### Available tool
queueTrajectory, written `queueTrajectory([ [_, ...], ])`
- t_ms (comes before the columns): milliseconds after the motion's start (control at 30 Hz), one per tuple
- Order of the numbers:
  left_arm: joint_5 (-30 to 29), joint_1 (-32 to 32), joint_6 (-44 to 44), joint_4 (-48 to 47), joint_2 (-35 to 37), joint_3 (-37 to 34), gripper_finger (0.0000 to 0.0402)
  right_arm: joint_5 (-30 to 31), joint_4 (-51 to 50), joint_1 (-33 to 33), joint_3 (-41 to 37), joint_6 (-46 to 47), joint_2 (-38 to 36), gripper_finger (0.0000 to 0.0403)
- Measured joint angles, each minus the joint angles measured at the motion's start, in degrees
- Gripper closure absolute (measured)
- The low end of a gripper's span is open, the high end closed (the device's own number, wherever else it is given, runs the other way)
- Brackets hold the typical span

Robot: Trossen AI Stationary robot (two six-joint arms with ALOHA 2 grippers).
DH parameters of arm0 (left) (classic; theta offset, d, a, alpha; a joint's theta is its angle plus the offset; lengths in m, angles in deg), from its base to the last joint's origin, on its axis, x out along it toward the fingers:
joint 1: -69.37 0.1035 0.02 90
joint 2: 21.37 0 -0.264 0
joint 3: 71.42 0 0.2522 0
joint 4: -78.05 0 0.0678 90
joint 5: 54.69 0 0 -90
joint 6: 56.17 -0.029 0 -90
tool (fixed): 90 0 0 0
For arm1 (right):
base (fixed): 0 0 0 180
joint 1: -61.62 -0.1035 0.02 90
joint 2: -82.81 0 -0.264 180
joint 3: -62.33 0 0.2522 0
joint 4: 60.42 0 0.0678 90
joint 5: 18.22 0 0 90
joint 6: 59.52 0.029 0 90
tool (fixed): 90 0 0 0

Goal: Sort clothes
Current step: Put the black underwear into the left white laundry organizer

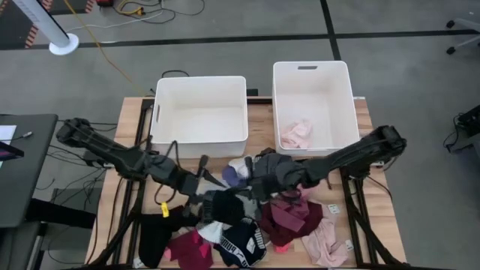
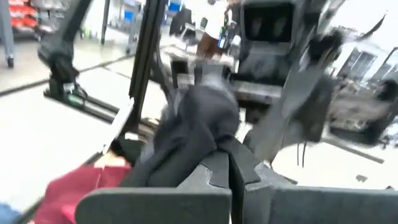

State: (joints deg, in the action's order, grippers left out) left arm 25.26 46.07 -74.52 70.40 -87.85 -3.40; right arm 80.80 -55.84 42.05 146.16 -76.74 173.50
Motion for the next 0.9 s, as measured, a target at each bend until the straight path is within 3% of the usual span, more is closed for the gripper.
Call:
queueTrajectory([
  [133,-3.7,-1.3,0.4,-4.1,3.7,0.0,0.0142,0.1,-1.5,-0.4,0.1,-1.1,-4.3,0.0402],
  [267,-5.3,-1.5,3.8,-9.5,5.0,0.0,0.0112,0.3,-1.6,-0.7,0.1,-2.7,-8.1,0.0402],
  [533,-5.3,-1.5,8.0,-11.7,1.6,0.0,0.0106,0.4,-5.1,-0.2,4.5,-3.5,-11.9,0.0403],
  [900,-3.8,0.1,8.2,1.9,-6.5,0.0,0.0106,0.4,-18.3,-0.9,15.1,-4.3,-10.7,0.0403],
])
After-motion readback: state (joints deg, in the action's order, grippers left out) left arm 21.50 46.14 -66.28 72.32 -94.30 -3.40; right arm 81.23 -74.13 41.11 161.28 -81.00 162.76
